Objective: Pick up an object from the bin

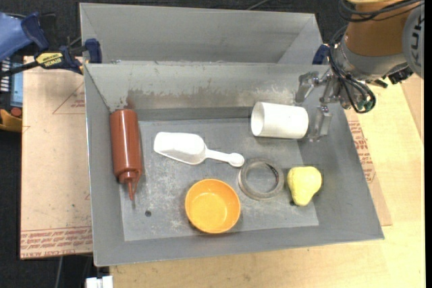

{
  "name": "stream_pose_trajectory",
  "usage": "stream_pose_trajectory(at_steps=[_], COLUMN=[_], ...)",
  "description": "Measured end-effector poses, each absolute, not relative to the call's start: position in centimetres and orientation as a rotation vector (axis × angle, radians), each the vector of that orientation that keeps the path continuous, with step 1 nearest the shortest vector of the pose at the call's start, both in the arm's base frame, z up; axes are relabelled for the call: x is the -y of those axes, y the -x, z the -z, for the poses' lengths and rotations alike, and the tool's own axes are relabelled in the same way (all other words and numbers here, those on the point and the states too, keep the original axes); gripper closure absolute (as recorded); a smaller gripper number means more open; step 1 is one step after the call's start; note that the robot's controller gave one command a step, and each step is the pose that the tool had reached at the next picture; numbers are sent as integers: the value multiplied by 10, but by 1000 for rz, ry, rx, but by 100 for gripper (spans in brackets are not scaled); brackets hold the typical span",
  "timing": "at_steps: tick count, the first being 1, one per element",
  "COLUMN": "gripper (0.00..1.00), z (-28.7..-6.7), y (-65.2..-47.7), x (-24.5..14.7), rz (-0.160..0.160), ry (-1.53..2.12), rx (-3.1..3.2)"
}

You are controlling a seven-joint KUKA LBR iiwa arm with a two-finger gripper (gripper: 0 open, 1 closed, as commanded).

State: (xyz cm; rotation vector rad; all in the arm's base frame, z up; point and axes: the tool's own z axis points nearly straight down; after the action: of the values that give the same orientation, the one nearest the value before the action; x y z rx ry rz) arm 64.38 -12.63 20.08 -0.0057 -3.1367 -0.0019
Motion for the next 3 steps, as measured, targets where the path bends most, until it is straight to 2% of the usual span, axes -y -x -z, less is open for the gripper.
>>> stream_pose_trajectory(at_steps=[1, 2, 3], gripper=[0, 0, 0], z=[-206, -84, -72], y=[-645, -662, -653], x=[125, 111, 109], rz=[0, -3, 2], ry=[0, 185, 177], rx=[3144, 3168, 3140])
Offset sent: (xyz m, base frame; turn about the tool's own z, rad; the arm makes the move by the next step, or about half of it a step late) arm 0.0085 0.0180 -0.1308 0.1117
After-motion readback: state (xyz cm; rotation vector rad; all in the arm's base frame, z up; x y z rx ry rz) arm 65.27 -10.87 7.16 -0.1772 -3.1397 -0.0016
